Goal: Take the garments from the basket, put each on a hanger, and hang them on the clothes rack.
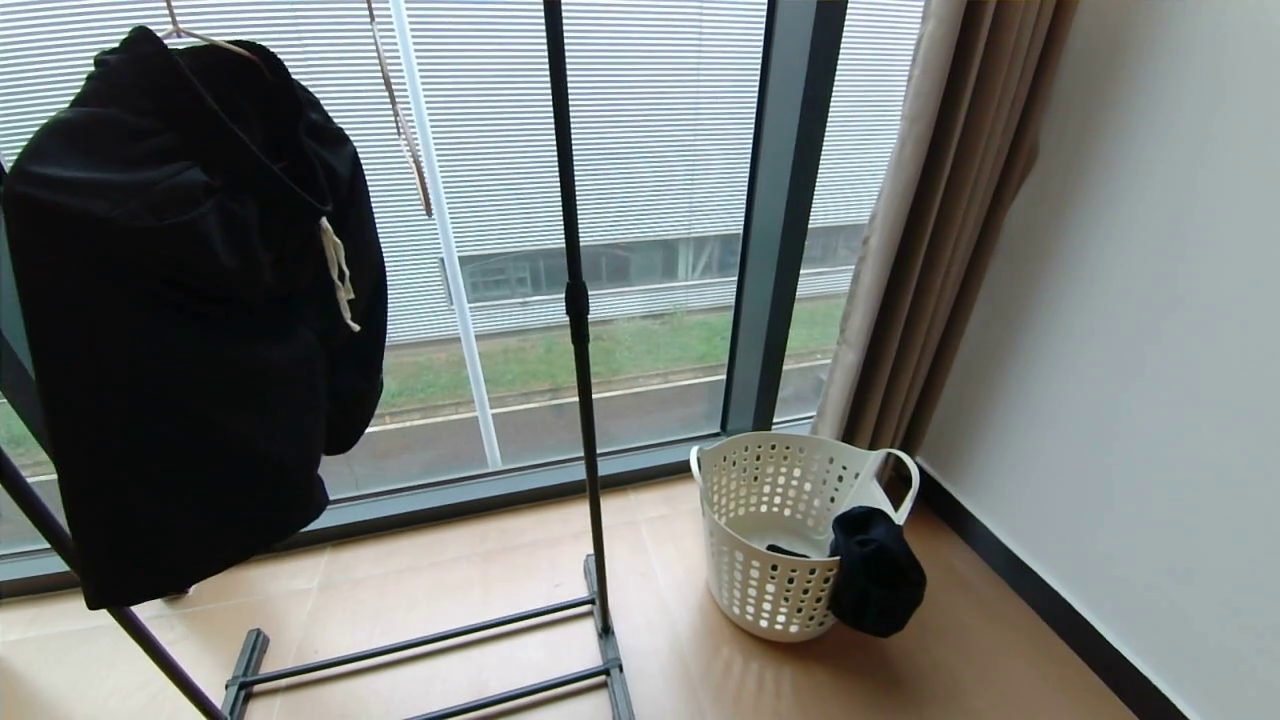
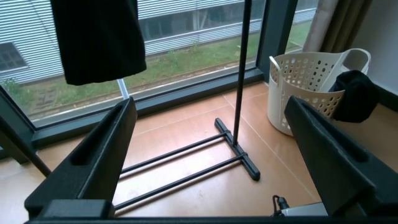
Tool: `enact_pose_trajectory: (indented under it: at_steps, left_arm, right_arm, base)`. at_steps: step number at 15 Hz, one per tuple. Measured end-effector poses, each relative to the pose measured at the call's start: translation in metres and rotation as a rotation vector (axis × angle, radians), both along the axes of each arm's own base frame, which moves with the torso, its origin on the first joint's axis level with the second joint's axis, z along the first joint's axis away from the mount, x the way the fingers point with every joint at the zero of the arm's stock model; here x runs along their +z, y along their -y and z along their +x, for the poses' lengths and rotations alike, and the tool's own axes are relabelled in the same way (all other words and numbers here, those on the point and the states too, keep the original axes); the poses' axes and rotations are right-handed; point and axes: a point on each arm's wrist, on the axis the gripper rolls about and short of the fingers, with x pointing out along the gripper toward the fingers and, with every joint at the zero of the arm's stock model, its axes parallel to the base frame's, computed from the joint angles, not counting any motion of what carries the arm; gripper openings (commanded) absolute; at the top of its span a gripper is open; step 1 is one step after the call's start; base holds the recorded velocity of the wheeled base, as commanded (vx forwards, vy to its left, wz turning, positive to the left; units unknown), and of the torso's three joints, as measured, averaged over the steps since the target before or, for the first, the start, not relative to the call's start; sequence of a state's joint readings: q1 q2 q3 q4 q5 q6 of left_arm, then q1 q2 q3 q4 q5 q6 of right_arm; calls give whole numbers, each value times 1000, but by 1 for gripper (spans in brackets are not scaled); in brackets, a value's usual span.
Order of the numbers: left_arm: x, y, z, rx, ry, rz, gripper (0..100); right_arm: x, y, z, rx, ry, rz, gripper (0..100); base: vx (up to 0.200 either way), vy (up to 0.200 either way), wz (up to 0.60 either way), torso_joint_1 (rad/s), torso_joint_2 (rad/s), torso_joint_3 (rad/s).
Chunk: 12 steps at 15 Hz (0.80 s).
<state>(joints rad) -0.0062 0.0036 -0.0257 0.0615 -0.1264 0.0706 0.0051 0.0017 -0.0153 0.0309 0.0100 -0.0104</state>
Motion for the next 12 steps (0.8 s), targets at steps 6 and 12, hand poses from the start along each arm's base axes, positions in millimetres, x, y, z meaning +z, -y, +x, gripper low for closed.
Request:
enact_pose_trajectory:
  at_steps: [6, 12]
  left_arm:
    - [0, 0, 0, 0, -1, 0, 100]
    - [0, 0, 0, 1, 0, 0, 100]
  right_arm:
    - [0, 0, 0, -1, 1, 0, 100]
    - [0, 0, 0, 0, 1, -1, 100]
  base:
    - [133, -133, 0, 1, 6, 5]
    - [0, -133, -100, 3, 5, 2]
